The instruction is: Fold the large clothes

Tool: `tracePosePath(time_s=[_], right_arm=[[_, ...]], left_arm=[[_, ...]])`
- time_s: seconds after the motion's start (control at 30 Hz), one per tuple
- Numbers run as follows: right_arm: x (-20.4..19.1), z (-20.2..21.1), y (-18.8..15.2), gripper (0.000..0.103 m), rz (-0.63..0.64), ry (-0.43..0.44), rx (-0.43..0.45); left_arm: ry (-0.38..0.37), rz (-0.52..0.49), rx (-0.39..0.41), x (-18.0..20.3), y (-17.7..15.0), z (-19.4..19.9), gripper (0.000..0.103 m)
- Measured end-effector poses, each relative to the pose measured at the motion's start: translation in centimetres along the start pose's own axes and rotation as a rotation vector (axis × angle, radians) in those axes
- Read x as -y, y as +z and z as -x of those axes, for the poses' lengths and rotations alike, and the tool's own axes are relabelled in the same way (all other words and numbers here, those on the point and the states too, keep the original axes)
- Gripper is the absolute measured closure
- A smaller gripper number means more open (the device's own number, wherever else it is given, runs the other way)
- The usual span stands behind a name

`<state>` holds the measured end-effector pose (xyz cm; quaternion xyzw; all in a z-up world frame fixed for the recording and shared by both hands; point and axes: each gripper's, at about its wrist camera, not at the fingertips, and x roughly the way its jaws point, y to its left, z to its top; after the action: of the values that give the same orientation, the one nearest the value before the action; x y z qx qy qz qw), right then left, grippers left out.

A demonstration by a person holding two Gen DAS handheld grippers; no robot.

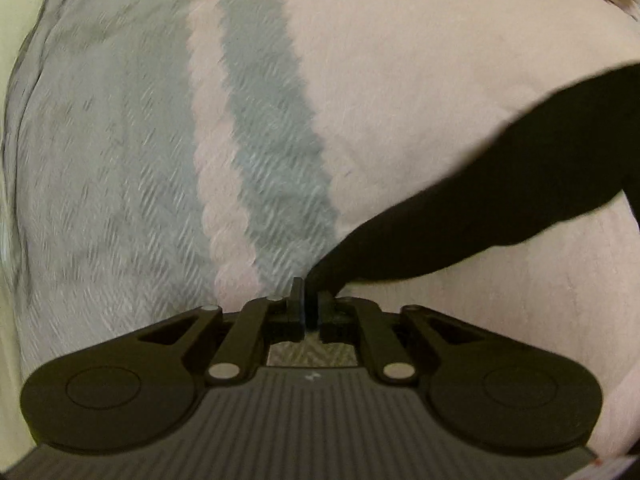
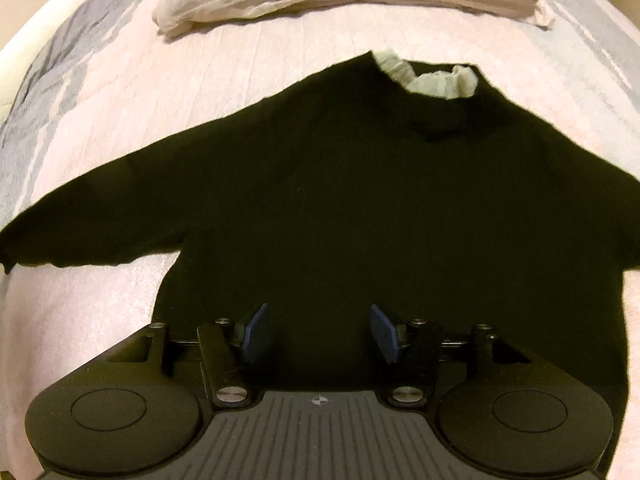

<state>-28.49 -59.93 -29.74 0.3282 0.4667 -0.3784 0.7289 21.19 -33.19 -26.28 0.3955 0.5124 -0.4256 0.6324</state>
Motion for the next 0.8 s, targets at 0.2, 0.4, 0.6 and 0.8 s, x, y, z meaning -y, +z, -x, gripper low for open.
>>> tracePosePath(time_s=[0.2,0.4,0.6,0.8], right_arm=[[0.7,0.9,-0.2,0.049,-0.012,-0.020,0.010],[-0.6,-0.1,-0.8,0.048,-0.002,-0.007,-0.011],[-1.5,-0.6,-1.1,0.048,0.000,-0.015,-0.027],[0.6,2.1,-1.1,0.048,-0.050,-0.057,0.012]], left_arm=[[0.019,0.121,0.057,-2.7,-0.9,0.6,0.092],[-0.049,0.130,0.117,-1.8,-1.2,-1.1,0.070],[-0.091,0.183,0.118,-1.5,-0.8,-4.3,0.090],[-0.012,0.164,0.114,-1.7,-3.1,-0.8,0.103]])
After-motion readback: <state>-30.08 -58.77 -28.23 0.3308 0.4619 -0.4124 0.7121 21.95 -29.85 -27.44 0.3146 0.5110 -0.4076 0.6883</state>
